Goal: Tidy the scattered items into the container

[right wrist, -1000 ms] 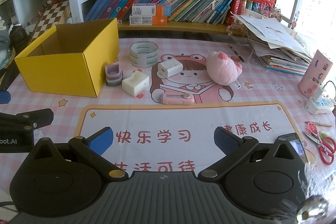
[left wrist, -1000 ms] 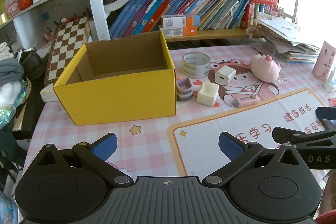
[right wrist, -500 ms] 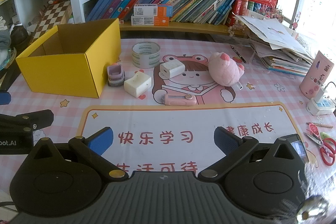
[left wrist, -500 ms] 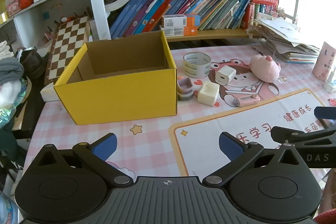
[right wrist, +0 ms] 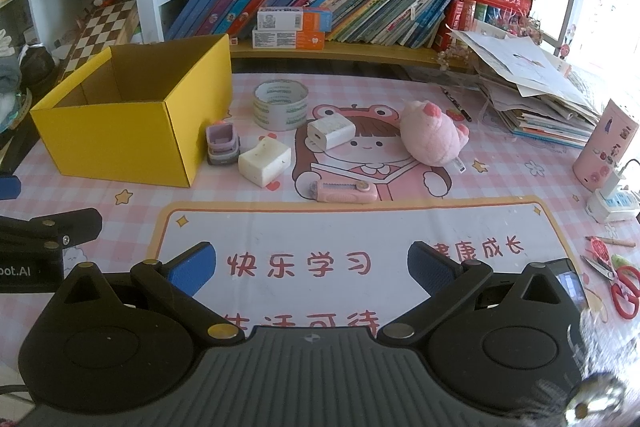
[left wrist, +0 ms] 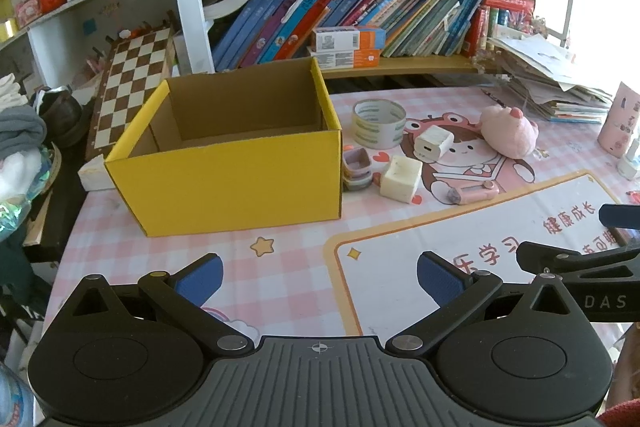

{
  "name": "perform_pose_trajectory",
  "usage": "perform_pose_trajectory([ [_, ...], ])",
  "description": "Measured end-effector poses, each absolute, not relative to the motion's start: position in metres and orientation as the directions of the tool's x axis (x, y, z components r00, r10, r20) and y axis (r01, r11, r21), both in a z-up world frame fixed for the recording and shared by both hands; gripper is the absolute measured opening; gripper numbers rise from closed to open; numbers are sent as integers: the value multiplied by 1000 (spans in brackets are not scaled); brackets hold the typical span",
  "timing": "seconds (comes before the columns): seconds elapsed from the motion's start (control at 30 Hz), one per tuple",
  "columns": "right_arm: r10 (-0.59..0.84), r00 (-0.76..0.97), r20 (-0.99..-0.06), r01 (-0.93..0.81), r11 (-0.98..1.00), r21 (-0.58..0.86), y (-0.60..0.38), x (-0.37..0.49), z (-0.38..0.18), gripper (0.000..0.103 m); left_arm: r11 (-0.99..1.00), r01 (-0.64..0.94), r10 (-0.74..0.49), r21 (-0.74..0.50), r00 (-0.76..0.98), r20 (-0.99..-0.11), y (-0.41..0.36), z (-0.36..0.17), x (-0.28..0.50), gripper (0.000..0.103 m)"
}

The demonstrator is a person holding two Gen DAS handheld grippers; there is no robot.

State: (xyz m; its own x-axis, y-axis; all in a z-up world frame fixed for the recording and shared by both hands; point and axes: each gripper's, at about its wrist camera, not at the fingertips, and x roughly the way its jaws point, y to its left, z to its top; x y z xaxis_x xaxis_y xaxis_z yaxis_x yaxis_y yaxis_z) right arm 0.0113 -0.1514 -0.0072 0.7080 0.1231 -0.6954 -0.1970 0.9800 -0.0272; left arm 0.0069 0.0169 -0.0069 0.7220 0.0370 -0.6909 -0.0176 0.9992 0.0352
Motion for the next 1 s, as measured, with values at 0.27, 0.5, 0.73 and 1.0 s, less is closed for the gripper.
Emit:
perform_pose_trajectory([
  [0.27,121,706,-698,-196,980,-28,-149,13,-7,103,999,-15,36,36,719,-694,18,-7,8,103],
  [0.5,118,705,-700,-194,981,-30,-148,14,-7,103,999,-16,39,39,715,-698,19,-8,9,103],
  [0.73,121,706,-697,-199,979,-32,-148,14,-8,103,999,-17,38,37,712,-701,22,-8,10,103],
  [1.0,121,707,-697,-202,979,-36,-144,14,-8,103,999,-17,33,30,709,-705,26,-9,11,103],
])
